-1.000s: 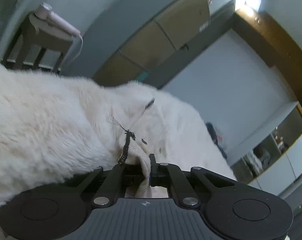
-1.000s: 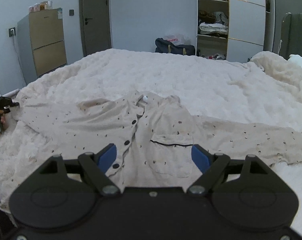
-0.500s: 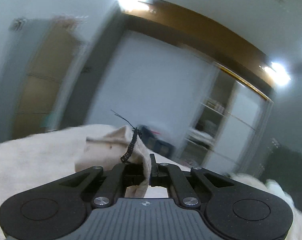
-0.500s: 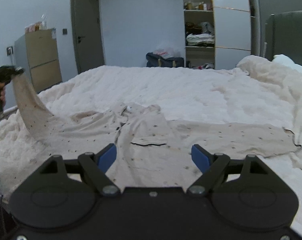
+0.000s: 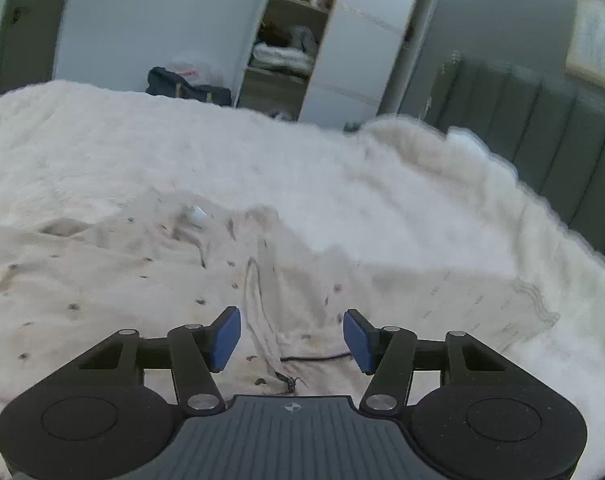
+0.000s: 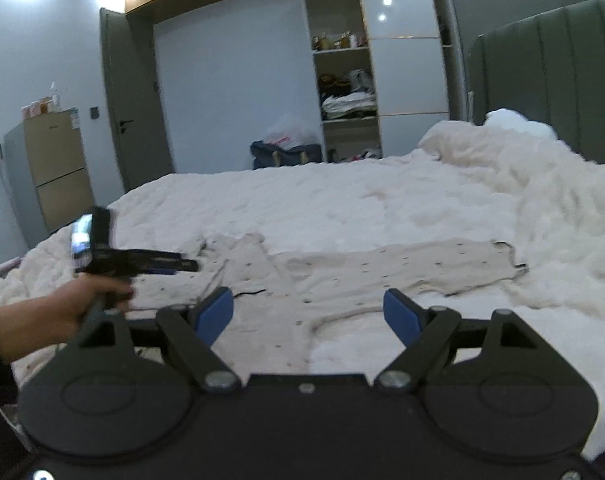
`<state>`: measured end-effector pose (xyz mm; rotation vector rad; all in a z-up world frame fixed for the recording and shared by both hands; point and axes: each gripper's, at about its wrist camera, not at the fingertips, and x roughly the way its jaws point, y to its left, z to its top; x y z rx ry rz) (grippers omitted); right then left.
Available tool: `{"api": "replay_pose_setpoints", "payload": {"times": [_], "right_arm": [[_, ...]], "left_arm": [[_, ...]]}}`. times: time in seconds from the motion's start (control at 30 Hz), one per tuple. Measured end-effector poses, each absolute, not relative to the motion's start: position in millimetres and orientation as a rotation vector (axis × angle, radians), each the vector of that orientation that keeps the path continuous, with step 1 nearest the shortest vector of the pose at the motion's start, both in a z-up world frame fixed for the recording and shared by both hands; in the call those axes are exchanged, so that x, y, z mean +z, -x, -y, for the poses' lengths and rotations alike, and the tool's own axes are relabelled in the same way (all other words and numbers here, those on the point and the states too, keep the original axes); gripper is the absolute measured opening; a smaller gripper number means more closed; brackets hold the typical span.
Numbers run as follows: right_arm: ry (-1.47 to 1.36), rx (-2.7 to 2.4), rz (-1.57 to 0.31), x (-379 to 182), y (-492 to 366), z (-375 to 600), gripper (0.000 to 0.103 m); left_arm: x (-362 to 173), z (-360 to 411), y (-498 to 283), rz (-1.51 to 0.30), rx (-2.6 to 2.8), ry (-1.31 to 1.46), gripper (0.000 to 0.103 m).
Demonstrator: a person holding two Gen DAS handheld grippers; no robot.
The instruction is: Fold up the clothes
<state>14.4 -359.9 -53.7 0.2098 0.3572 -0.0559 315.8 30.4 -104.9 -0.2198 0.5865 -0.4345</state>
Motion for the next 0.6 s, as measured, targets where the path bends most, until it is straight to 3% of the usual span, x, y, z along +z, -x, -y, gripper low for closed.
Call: {"api": "replay_pose_setpoints", "payload": {"times": [0.13,0.23,0.5,0.6], "right_arm": [[-0.26,-0.066,-0.383,-63,-13,369,0.081],[-0.247,-0.01,-0.412,-65,-21,362,0.081],[-0.07,0.419,-0.591,-83,-67,261,0.079],[0.077,0.607,-0.623,-90,-80,197,0.079]], "left_arm": [[-52,-104,-261,-0.557,-0.399,0.255,0.085],[-38,-142,-209,-0.571,-0.349,0.115,0.091],[-70,-173,-77,-0.584,-0.348,-0.209,0.094],[-96,-150,-49,-0.621,-0.509,-0.332,0.088]]}}
